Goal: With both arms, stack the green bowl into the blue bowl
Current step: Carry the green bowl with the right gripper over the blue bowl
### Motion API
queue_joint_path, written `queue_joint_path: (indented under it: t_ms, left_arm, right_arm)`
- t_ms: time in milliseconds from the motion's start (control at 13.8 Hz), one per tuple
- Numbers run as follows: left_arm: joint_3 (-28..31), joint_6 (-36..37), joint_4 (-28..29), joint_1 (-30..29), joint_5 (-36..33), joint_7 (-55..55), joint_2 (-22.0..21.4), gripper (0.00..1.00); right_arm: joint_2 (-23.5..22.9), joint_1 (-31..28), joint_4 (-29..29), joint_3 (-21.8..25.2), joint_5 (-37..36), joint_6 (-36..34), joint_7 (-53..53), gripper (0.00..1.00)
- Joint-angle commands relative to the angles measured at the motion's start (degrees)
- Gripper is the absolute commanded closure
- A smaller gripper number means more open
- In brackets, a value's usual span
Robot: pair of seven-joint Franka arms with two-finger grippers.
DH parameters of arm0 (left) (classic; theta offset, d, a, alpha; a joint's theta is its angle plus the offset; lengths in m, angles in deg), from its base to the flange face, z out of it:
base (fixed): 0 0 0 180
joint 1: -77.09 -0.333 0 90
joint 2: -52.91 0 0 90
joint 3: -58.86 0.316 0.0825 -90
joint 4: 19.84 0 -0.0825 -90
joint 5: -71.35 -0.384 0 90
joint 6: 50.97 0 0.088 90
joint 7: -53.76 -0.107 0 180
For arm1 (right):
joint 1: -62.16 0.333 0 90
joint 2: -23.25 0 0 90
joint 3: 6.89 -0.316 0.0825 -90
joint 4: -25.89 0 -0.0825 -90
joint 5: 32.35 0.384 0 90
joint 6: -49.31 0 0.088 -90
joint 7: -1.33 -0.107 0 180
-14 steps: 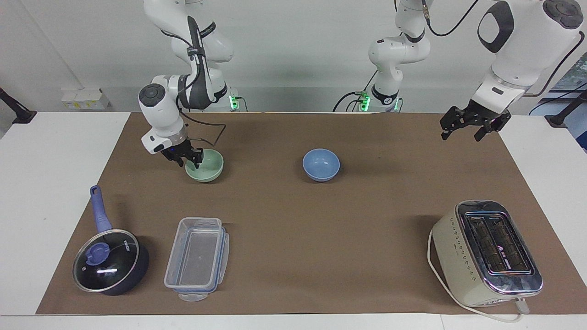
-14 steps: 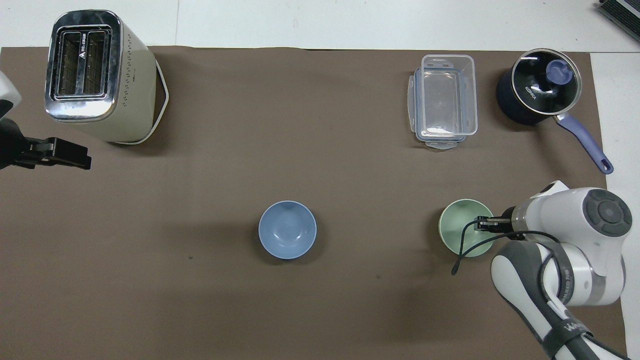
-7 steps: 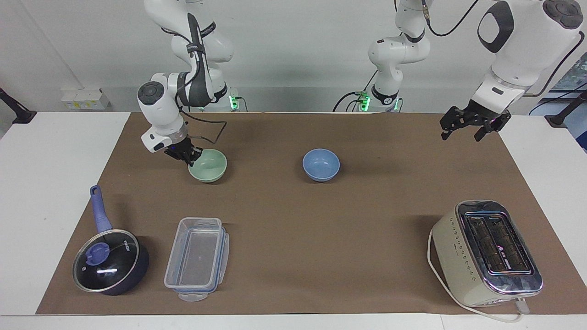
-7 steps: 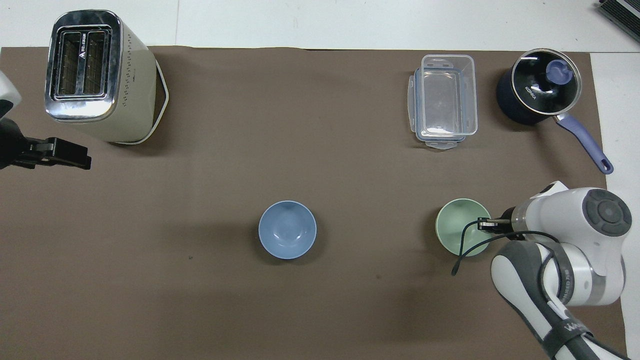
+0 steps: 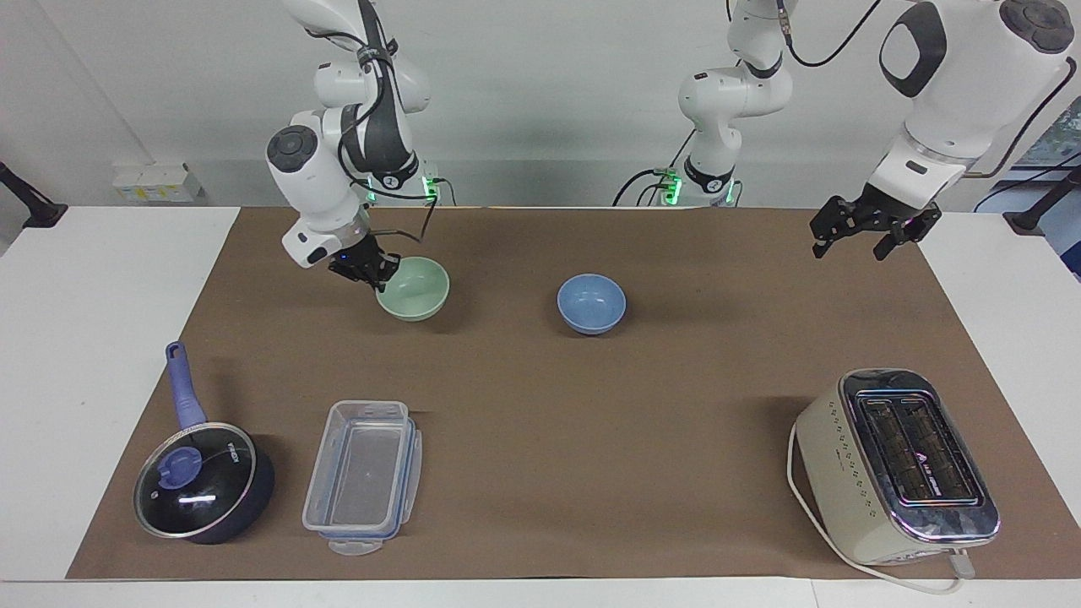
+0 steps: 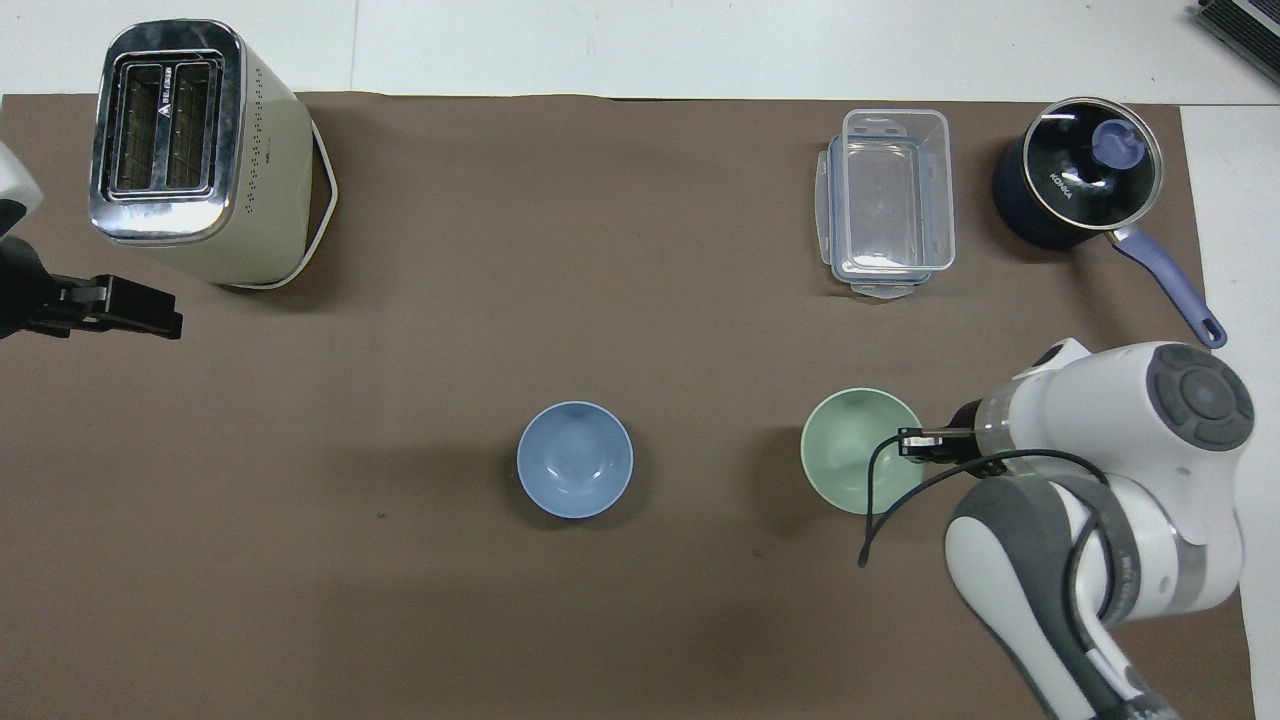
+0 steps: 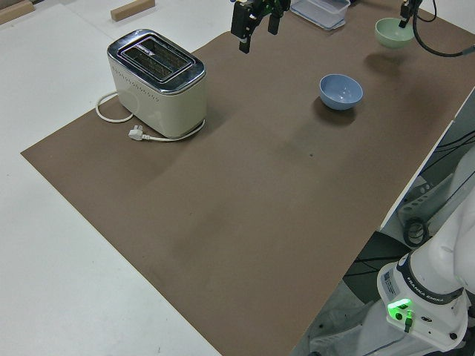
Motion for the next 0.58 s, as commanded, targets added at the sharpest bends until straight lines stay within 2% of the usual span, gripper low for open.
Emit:
queue_joint_path:
  t_ms: [0,289,506]
  left_arm:
    - [-0.3,1.3,-0.7,-0.4,-1.1,-0.3,-0.2,0.00]
    - [-0.3,1.3,-0.7,-0.4,-1.1,-0.3,-0.2,0.00]
    - [-0.3,1.3,-0.7,-0.4,-1.1,-0.3,-0.2,0.00]
  right_arm:
    - [-0.7,8.3,3.4,-0.2,1.1,0.1,-9.5,1.00]
    - [-4.5,18.3,8.4,-0.2,2.2,1.3,-17.9,1.00]
    - [-7.3,23.3,9.2,-0.2,2.2,6.3,-23.1,1.00]
